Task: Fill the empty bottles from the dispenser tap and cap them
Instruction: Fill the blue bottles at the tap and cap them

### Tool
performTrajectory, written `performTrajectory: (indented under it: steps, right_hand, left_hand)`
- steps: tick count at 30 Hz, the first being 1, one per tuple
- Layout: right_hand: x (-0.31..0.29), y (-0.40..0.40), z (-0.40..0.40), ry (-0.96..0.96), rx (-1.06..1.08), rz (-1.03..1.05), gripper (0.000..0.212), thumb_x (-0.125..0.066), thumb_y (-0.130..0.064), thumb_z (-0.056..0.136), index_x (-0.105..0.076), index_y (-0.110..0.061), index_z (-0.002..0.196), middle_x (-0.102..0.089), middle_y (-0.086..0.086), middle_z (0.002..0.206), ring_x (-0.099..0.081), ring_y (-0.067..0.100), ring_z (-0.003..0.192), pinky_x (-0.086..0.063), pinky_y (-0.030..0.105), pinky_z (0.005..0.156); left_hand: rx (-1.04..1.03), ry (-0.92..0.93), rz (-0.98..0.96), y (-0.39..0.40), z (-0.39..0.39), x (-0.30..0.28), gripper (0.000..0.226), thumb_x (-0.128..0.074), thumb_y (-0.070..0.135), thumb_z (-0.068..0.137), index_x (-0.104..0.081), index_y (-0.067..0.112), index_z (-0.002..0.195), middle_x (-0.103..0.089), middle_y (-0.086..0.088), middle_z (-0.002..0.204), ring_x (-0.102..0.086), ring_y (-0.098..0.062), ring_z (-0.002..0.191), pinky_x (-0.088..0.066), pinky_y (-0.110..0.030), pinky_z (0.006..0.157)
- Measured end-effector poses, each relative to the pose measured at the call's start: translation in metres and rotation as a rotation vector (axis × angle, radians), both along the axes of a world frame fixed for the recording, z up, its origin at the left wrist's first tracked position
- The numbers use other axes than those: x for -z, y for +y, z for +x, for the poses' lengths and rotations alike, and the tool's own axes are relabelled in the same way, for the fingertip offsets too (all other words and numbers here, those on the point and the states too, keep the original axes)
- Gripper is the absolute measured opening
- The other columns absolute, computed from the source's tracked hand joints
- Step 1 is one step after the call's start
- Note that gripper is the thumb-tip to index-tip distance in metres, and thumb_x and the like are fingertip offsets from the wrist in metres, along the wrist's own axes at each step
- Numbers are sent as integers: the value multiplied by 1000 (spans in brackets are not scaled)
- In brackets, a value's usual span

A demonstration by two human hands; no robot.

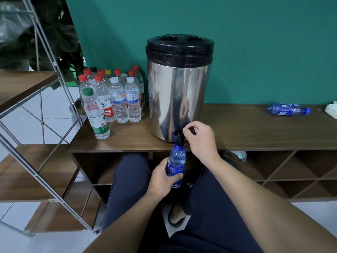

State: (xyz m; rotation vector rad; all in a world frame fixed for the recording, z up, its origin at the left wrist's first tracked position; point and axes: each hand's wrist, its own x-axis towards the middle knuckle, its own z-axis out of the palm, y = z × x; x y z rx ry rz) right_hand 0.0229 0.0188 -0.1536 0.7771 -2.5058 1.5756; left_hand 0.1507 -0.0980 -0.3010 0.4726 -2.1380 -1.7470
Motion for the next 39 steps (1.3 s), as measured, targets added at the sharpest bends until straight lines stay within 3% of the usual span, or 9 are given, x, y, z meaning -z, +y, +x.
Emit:
performTrajectory:
  steps: [4, 7, 12, 15, 19, 22, 31, 36, 39]
  right_hand:
    - [-8, -4, 6, 120, -70, 57, 11, -79, -25, 102, -73, -21, 93, -60, -10, 61, -54, 8, 61, -50, 23, 71]
    - [-11, 0, 11, 125, -123, 58, 21, -77, -37, 104, -73, -22, 91, -56, -10, 58, -53, 9, 60, -47, 20, 69]
    - [3, 28, -5, 28, -29, 22, 44, -61, -52, 110, -70, -23, 78, -69, -5, 72, -65, 12, 73, -52, 35, 77]
    - [25, 45, -33, 96, 99, 233, 28, -75, -50, 102, -77, -23, 105, -69, -8, 86, -66, 15, 83, -57, 38, 82]
    - [40, 58, -52, 66, 121, 496, 60, -80, -50, 99, -65, -17, 147, -60, 4, 135, -67, 24, 114, -57, 41, 96]
    - [45, 57, -61, 25, 107, 556, 73, -79, -52, 100, -55, -15, 158, -49, 8, 154, -64, 30, 131, -56, 44, 105]
    - [55, 36, -71, 42, 22, 673, 61, -73, -43, 106, -57, -16, 158, -47, 13, 150, -61, 40, 130, -51, 44, 111]
    - [60, 33, -77, 44, -6, 699, 36, -67, -33, 111, -66, -11, 140, -48, 13, 136, -63, 42, 119, -53, 46, 103]
    - [56, 34, -72, 60, -38, 758, 35, -66, -36, 112, -65, -8, 133, -49, 13, 133, -64, 41, 114, -54, 47, 100]
  left_hand:
    - [6, -7, -6, 0, 0, 0, 66, -97, 14, 83, -68, 31, 140, -81, 13, 123, -76, -7, 116, -60, -44, 109]
    - [0, -14, -8, 0, -1, 1, 67, -97, 14, 83, -68, 31, 140, -80, 13, 123, -76, -7, 116, -60, -43, 109]
    - [-17, -32, -13, -2, -2, 3, 61, -98, 11, 81, -70, 27, 132, -82, 12, 119, -78, -8, 112, -61, -42, 107]
    - [-22, -45, -29, -2, -2, 5, 60, -98, 11, 80, -69, 27, 130, -82, 11, 117, -78, -8, 110, -62, -43, 106]
    - [-15, -60, -31, -2, -2, 5, 61, -98, 11, 80, -68, 28, 131, -82, 12, 116, -78, -7, 109, -62, -42, 106]
    - [-2, -70, -33, -2, -1, 5, 61, -97, 13, 82, -67, 29, 133, -81, 13, 118, -77, -5, 110, -62, -41, 106]
    - [43, -125, -43, -6, 5, 5, 59, -95, 20, 80, -67, 36, 129, -81, 13, 116, -78, -7, 108, -62, -43, 105]
    - [79, -161, -62, -7, 7, 6, 59, -95, 25, 79, -66, 39, 129, -80, 14, 116, -78, -6, 108, -62, -43, 105]
    - [84, -164, -82, -7, 8, 5, 59, -95, 25, 80, -66, 38, 129, -80, 14, 116, -77, -5, 108, -62, -42, 105]
